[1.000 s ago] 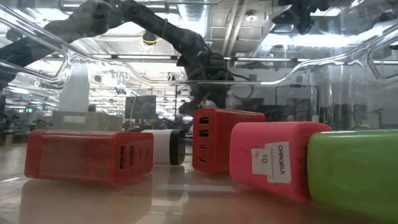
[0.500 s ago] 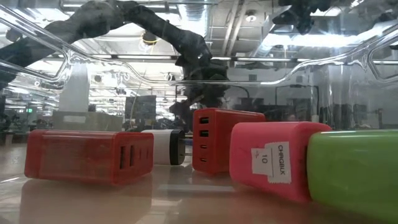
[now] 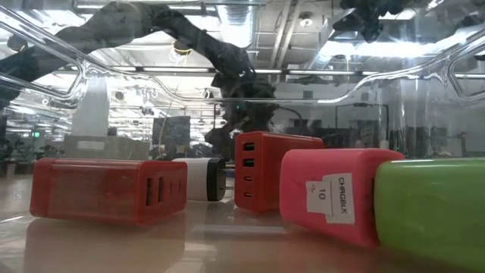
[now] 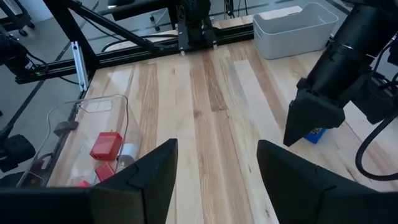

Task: Pick & Place Office items
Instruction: Put the blue digital clock into the gray bin

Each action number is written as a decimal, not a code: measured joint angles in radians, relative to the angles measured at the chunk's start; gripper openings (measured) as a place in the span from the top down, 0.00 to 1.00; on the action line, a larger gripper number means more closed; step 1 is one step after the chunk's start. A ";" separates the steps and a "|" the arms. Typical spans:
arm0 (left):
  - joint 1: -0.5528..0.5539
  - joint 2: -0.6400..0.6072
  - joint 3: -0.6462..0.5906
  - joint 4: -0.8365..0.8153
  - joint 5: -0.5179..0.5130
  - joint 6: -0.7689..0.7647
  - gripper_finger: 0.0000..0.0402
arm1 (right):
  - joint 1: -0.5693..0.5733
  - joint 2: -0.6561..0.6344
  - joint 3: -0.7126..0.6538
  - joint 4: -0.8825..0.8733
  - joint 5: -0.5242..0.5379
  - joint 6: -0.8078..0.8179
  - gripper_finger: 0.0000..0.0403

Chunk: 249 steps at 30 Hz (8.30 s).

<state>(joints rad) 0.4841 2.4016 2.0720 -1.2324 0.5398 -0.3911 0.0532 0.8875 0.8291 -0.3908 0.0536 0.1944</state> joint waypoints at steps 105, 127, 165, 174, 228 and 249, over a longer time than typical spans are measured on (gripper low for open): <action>-0.088 -0.152 -0.251 0.303 -0.496 1.194 0.18 | -0.129 0.000 0.000 0.014 -0.030 -0.064 0.47; -0.069 -0.152 -0.252 0.267 -0.471 1.199 0.46 | -0.129 0.000 0.000 0.030 -0.030 -0.074 0.47; 0.041 -0.106 -0.043 0.154 -0.301 0.560 1.00 | -0.199 0.000 0.000 0.040 -0.068 -0.089 0.47; 0.018 -0.019 0.137 -0.083 -0.511 0.598 1.00 | -0.197 0.000 0.000 0.035 -0.083 -0.099 0.47; -1.029 -1.471 -1.472 1.586 -1.374 0.519 1.00 | -0.297 0.925 0.278 0.396 -0.060 -0.027 0.97; -1.226 -1.485 -1.472 1.598 -1.566 0.593 1.00 | -0.351 1.260 0.709 -0.013 0.001 0.045 1.00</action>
<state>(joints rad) -0.7414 0.9169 0.6002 0.3656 -1.0260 0.2016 -0.2974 2.1477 1.5380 -0.4041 0.0544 0.2390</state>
